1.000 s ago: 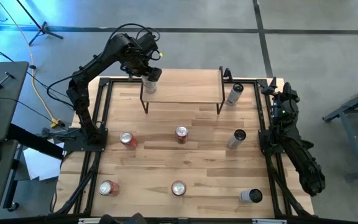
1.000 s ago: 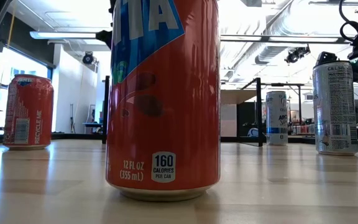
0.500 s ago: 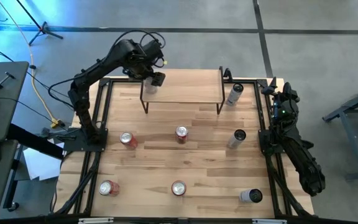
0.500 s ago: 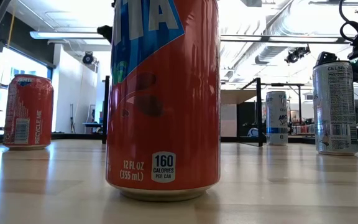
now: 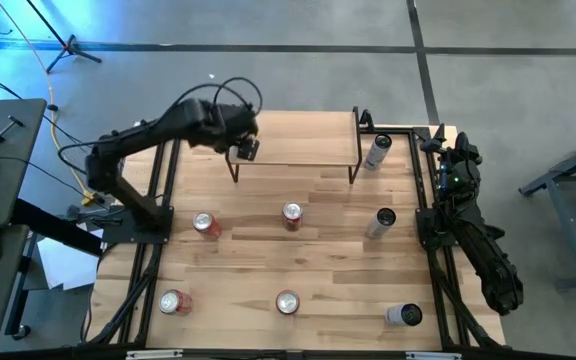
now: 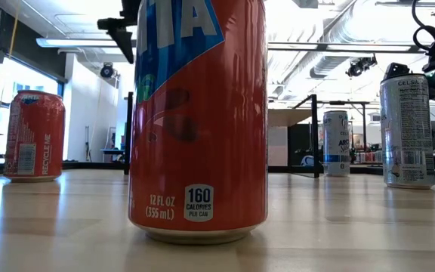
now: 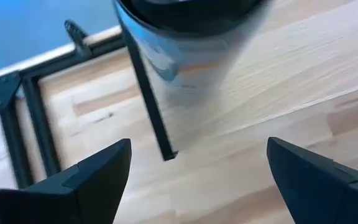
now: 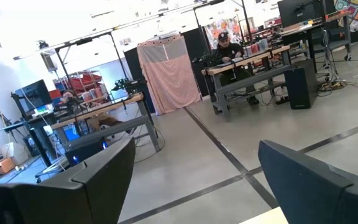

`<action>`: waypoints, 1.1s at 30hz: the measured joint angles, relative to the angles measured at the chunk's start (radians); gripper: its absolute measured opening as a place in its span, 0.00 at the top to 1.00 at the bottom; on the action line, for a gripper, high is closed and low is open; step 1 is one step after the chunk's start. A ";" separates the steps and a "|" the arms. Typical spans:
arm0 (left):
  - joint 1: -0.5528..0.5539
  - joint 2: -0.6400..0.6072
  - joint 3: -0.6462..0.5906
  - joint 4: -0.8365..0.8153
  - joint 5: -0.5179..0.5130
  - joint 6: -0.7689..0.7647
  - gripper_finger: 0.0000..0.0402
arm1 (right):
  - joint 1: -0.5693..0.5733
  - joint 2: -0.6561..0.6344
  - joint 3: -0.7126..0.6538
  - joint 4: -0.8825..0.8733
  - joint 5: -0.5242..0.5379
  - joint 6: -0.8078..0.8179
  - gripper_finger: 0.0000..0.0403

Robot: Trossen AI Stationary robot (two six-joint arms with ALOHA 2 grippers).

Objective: Place canned beverage on shelf
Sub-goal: Put the white and yellow soda can on the shelf

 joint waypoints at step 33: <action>-0.193 -0.248 -0.635 0.902 -0.582 0.256 0.14 | 0.000 0.000 0.000 0.000 0.000 0.000 0.19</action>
